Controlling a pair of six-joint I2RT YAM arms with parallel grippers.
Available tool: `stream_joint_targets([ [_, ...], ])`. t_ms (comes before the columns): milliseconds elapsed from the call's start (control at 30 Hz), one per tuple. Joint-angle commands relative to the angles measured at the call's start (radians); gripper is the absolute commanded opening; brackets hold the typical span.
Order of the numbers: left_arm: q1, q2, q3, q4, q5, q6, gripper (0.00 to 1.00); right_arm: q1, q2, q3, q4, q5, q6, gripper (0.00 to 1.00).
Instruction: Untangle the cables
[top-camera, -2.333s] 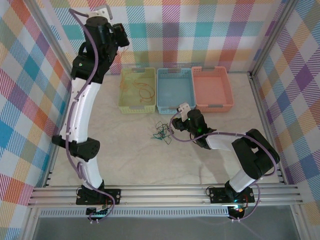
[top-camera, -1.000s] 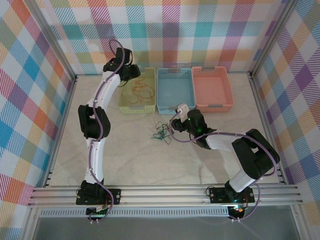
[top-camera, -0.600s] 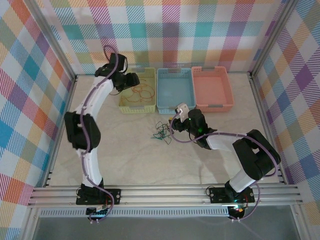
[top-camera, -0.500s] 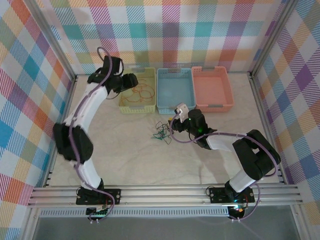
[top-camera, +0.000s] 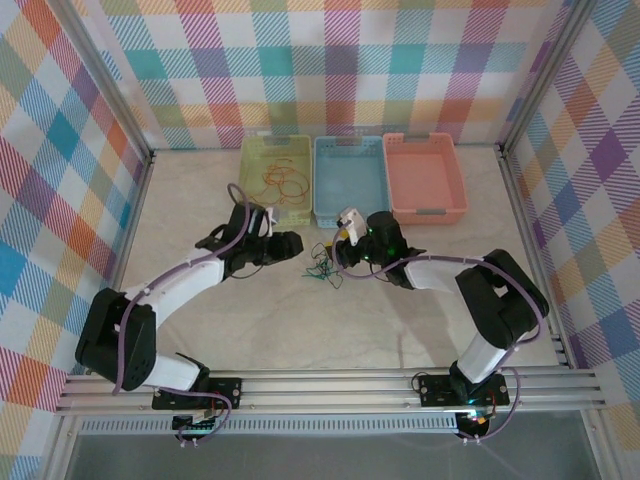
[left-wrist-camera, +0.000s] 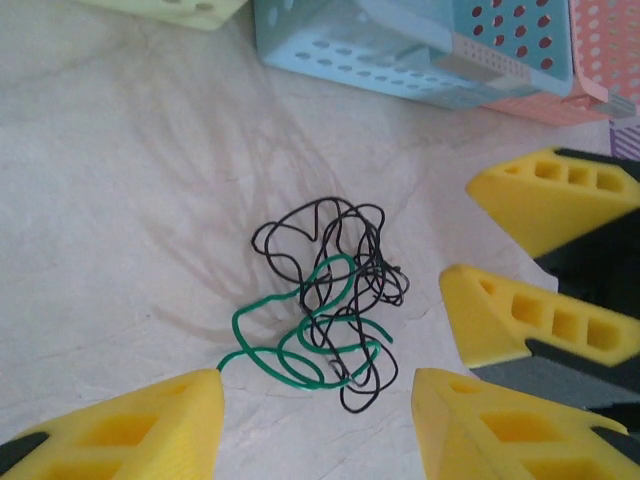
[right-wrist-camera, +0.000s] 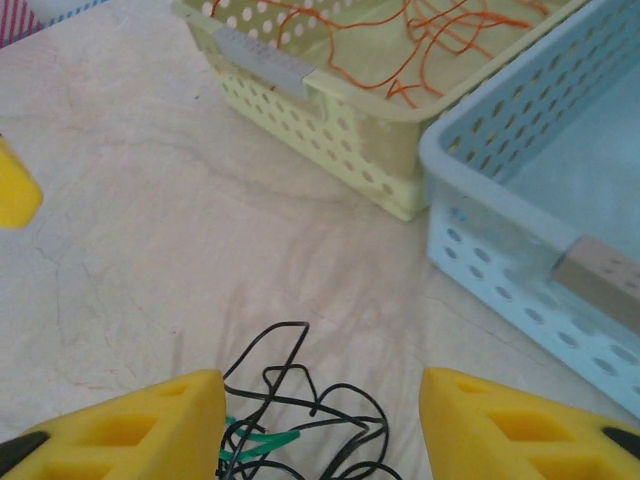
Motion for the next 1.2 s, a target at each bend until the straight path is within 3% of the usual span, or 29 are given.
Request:
stream_joint_targets([
  [0,-0.021,-0.066,-0.041,0.200,0.015,-0.037,0.52,0.006,0.026,0.042,-0.075,-0.046,-0.018,0.55],
  [467,-0.020,-0.163,-0.064,0.126,-0.110,0.013,0.52,0.026,0.129,0.178,-0.202,-0.038,0.026,0.57],
  [767,-0.023,-0.168,-0.060,0.114,-0.112,0.020,0.52,0.029,0.191,0.260,-0.293,-0.022,0.079,0.48],
  [900,-0.023,-0.167,-0.059,0.108,-0.120,0.024,0.52,0.029,0.195,0.267,-0.316,-0.018,0.067,0.35],
  [1067,-0.023,-0.168,-0.057,0.106,-0.118,0.029,0.52,0.029,0.168,0.240,-0.288,-0.020,0.057,0.03],
  [1167,-0.022,-0.168,-0.058,0.110,-0.113,0.031,0.52,0.029,0.123,0.184,-0.201,-0.023,0.057,0.01],
])
